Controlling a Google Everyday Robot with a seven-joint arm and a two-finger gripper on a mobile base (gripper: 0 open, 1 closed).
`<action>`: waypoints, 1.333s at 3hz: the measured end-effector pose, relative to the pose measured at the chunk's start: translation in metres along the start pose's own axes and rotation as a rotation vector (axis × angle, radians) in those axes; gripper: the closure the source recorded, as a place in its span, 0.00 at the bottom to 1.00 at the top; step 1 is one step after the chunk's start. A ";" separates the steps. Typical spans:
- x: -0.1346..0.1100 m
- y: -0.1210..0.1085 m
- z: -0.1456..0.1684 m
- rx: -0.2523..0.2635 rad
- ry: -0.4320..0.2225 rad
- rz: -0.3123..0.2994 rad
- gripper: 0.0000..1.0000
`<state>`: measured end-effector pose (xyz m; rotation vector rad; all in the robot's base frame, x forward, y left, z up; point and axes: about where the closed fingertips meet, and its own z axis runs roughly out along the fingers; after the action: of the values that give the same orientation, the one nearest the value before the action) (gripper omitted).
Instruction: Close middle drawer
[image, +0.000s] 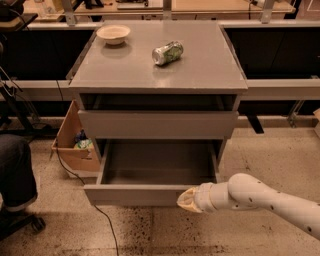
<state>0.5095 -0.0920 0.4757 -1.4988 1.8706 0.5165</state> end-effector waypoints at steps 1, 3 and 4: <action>0.000 0.000 0.000 0.000 0.000 0.000 1.00; 0.027 -0.020 -0.002 0.104 -0.081 0.014 1.00; 0.044 -0.040 0.011 0.168 -0.119 0.022 1.00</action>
Offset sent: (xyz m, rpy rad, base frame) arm 0.0074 -0.0305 -0.0092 0.0905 -0.0684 -0.0859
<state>0.5460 -0.1254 0.4409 -1.3112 1.7926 0.4377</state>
